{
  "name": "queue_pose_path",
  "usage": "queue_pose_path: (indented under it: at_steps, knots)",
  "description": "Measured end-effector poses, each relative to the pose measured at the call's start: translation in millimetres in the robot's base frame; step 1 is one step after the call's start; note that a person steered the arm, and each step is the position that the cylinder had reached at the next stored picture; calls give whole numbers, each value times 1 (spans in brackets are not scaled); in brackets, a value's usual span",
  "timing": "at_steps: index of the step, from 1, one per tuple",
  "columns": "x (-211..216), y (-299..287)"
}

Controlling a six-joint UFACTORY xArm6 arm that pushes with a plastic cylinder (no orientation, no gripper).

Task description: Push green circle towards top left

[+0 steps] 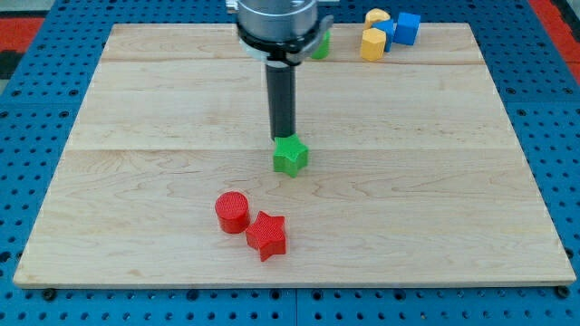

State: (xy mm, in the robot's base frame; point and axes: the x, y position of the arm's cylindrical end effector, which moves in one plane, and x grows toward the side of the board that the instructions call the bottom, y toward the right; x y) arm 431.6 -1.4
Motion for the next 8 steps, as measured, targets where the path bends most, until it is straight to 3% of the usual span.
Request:
queue_pose_path:
  at_steps: [3, 4, 6, 8]
  knots:
    - [92, 10]
    - [58, 38]
    - [-69, 114]
    - [-162, 73]
